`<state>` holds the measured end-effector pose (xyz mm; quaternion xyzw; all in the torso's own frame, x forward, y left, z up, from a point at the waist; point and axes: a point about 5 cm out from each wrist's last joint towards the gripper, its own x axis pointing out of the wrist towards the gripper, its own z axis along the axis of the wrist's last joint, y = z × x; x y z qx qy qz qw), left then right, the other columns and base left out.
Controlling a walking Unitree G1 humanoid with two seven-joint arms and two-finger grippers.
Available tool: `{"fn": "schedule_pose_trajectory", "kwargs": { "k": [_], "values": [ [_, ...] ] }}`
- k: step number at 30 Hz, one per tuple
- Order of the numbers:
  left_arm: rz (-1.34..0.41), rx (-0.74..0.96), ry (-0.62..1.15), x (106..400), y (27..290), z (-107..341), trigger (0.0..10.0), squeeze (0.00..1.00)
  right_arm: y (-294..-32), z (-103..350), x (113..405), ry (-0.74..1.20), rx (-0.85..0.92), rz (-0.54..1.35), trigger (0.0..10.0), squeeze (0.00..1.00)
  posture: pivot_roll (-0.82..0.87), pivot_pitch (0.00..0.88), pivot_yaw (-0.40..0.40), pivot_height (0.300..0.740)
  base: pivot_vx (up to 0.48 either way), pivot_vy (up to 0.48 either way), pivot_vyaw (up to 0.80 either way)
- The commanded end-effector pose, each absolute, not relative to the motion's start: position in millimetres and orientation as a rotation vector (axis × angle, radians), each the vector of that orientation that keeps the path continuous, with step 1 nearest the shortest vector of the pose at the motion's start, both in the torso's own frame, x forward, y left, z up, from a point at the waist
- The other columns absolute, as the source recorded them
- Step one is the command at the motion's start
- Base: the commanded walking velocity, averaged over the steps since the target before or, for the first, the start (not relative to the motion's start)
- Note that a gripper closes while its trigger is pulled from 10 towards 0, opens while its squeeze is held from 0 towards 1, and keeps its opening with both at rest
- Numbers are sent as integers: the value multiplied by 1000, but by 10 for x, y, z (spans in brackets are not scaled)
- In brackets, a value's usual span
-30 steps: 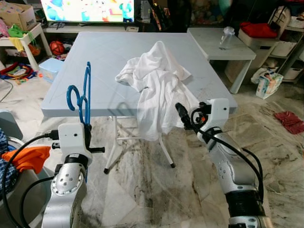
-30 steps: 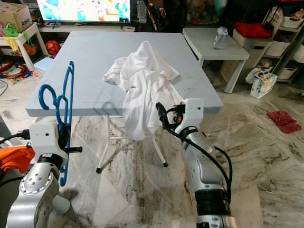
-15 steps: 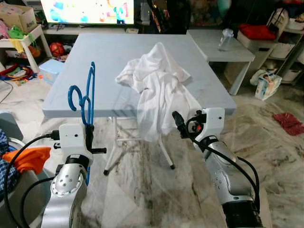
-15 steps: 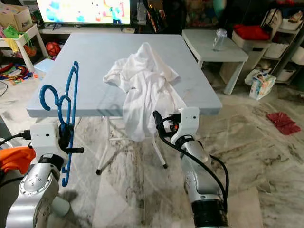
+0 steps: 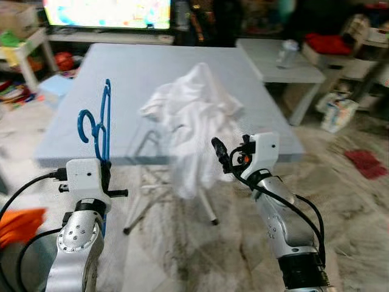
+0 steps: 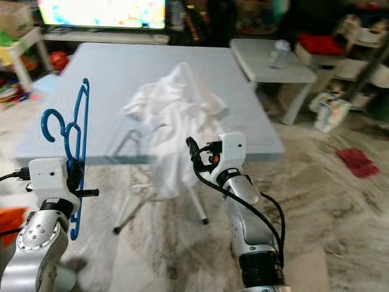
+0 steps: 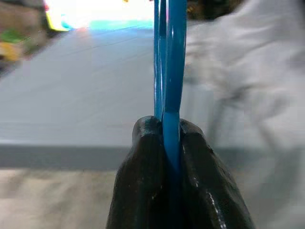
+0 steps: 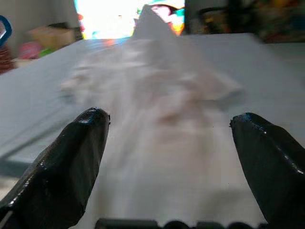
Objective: Hang hanger
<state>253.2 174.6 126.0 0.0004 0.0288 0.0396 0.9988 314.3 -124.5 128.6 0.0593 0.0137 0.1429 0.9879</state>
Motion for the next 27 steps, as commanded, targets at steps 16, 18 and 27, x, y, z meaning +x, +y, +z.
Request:
{"fn": "schedule_pose_trajectory", "kwargs": {
  "k": [16, 18, 27],
  "values": [
    [86, 18, 37, 2522, 1773, 1301, 10000, 0, -1148, 1196, 3147, 100, 103, 371, 10000, 0, 118, 0, -85, 740, 383, 176, 0],
    [86, 14, 36, 2521, 1772, 1301, 10000, 0, -1141, 1176, 3149, 119, 95, 387, 10000, 0, 118, 0, -85, 740, 281, 390, 0],
    [98, 28, 42, 2515, 1758, 1289, 10000, 0, -1207, 1107, 3162, 244, 29, 529, 10000, 0, 113, 0, -86, 740, 31, 44, 0]
  ]
}}
